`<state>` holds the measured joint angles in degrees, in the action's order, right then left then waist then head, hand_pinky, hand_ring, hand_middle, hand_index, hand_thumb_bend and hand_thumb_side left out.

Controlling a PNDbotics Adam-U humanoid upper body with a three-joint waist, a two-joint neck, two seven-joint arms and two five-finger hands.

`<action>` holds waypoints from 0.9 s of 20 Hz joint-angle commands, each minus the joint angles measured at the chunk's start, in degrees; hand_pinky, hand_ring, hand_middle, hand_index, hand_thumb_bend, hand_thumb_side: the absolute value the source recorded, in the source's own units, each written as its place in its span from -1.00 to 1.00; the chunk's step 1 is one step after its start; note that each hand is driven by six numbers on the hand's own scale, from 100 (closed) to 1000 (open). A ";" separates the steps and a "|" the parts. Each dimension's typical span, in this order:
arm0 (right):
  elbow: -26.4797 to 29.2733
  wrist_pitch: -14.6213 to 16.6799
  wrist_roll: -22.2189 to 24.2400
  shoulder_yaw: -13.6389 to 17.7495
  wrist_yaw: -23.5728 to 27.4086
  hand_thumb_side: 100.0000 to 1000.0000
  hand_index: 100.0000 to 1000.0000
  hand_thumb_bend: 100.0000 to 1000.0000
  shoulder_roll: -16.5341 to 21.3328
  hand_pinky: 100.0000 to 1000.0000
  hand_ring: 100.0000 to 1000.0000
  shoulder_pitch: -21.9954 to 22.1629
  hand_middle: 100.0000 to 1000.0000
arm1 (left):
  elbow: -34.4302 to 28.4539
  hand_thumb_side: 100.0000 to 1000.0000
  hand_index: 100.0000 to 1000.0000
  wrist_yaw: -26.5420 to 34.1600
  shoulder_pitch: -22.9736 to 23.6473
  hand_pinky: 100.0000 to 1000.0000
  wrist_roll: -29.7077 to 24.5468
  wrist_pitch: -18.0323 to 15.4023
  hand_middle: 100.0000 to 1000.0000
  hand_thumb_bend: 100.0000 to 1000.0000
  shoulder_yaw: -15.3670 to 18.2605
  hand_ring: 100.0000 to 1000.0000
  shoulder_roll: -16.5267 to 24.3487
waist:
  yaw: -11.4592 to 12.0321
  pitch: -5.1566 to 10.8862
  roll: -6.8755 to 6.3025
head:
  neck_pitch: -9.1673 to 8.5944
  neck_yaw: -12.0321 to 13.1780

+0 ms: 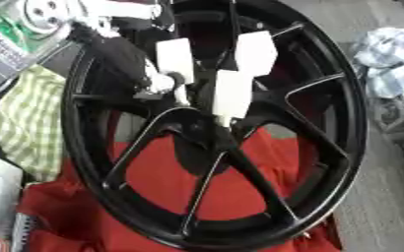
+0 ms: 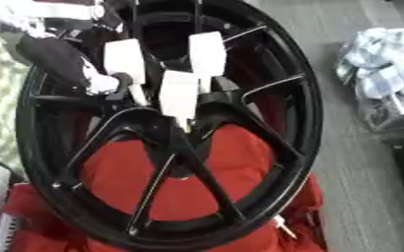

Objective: Pull the pin out of the wheel hub.

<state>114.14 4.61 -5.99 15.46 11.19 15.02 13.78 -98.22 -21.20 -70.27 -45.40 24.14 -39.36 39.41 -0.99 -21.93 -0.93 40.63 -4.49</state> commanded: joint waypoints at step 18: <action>0.45 1.28 -0.43 1.19 0.08 0.30 0.57 -1.00 0.62 1.00 0.74 1.02 0.67 | -13.40 -0.54 -0.26 16.88 17.75 0.07 12.74 9.64 -0.63 -1.00 27.00 -0.15 23.13 | 2.12 1.91 0.99 | -0.39 -1.71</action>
<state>114.14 5.49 -6.37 15.93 11.19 14.87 14.65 -110.62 -6.33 -52.19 -34.26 32.53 -16.16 58.66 1.17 -21.71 0.14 40.65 -5.94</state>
